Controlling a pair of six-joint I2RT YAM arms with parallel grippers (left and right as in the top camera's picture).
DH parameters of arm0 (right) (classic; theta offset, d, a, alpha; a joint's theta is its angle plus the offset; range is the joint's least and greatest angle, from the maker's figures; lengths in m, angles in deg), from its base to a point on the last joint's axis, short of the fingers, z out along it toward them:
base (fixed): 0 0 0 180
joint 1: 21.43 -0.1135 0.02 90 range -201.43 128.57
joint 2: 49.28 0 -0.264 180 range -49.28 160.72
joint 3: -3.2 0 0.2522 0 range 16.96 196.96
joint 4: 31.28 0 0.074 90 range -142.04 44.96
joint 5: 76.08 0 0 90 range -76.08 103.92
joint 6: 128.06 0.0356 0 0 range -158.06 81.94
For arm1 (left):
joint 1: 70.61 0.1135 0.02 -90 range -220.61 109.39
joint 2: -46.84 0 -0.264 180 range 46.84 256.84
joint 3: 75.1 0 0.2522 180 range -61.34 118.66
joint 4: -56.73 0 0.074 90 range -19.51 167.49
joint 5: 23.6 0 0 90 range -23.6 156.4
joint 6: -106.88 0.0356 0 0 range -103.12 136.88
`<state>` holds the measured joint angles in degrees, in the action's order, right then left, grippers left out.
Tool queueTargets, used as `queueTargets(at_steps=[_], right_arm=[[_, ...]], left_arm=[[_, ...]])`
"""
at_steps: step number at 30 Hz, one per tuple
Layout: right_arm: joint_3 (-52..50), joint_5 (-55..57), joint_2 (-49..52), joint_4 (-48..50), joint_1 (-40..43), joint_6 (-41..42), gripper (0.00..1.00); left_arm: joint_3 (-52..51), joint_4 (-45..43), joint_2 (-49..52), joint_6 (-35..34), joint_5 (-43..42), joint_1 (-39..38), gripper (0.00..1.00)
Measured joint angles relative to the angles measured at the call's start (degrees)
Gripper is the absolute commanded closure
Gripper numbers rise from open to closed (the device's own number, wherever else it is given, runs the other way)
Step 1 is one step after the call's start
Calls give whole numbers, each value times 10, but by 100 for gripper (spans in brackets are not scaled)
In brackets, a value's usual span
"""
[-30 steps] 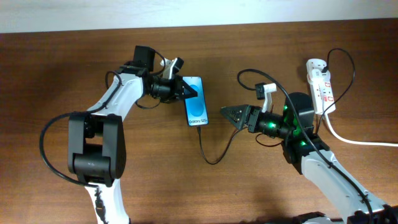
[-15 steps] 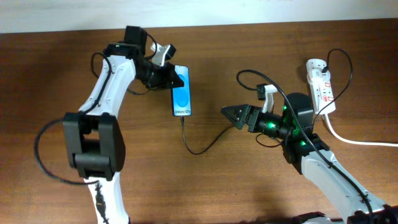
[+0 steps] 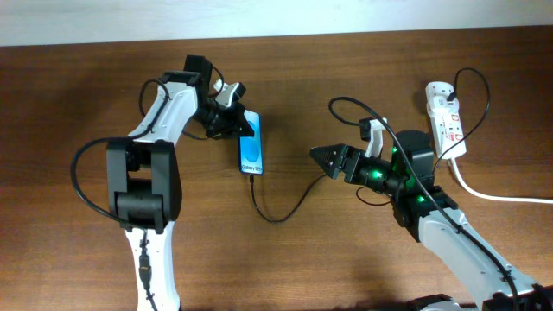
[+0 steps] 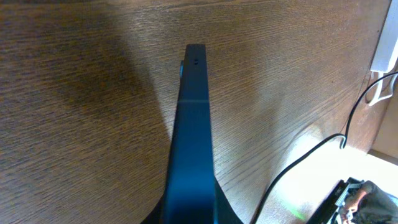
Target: Plug charger to phone and switch on socket
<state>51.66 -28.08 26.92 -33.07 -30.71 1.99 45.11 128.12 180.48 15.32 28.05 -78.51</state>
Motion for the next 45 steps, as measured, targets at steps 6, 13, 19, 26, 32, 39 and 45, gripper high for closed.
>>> queueTargets(at_steps=[6,13,19,26,32,39,45], right_arm=[[0,0,0,0,0,0,10],[0,0,0,0,0,0,10],[0,0,0,0,0,0,10],[0,0,0,0,0,0,10],[0,2,0,0,0,0,10],[0,2,0,-11,0,0,10],[0,2,0,-13,0,0,10]], left_arm=[[1,0,1,-4,4,0,95],[1,-4,10,-7,40,0,78],[1,-4,11,-1,53,0,54],[1,3,11,3,79,0,44],[30,46,11,3,136,0,36],[168,146,-11,3,176,0,29],[180,170,-163,2,178,0,8]])
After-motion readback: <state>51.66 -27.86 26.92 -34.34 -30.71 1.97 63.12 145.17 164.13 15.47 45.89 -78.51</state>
